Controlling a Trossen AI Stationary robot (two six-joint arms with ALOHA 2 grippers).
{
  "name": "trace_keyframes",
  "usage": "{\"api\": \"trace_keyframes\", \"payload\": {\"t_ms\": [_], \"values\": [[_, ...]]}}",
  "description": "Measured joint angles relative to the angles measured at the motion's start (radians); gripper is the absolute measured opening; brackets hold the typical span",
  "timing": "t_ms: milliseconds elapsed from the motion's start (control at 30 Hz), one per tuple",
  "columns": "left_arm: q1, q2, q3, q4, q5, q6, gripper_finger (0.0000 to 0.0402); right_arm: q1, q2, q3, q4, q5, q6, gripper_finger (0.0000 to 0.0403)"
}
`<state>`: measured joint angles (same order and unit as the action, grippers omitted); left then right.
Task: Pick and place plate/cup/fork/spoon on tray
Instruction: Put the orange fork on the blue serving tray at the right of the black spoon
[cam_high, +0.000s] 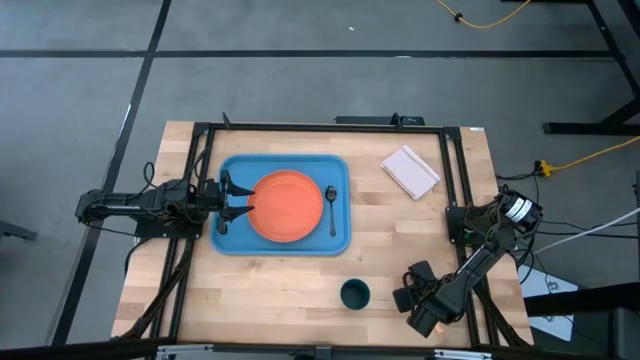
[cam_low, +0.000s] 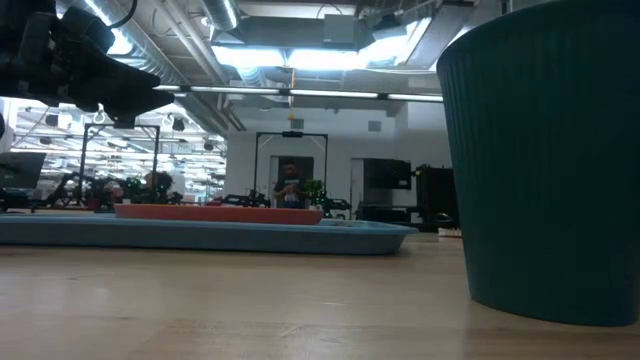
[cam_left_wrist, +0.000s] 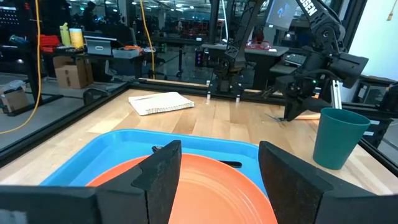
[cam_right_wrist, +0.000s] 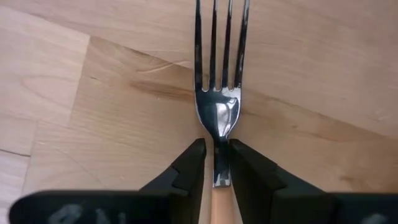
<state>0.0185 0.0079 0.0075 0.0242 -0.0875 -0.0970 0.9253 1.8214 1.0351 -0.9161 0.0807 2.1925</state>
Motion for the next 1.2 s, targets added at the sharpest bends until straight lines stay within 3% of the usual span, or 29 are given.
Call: {"api": "trace_keyframes", "payload": {"t_ms": [900,967,1067,1200], "values": [[0.000,0.000,0.000,0.000,0.000,0.000,0.0208,0.000,0.000,0.001,-0.009,0.019,-0.041,0.0080],[0.000,0.000,0.000,0.000,0.000,0.000,0.0208,0.001,0.003,0.011,-0.011,0.048,-0.057,0.0069],[0.000,0.000,0.000,0.000,0.000,0.000,0.0208,-0.002,0.004,0.038,-0.033,0.104,-0.075,0.0019],[0.000,0.000,0.000,0.000,0.000,0.000,0.0208,0.000,0.004,0.066,-0.074,0.106,-0.075,0.0006]]}}
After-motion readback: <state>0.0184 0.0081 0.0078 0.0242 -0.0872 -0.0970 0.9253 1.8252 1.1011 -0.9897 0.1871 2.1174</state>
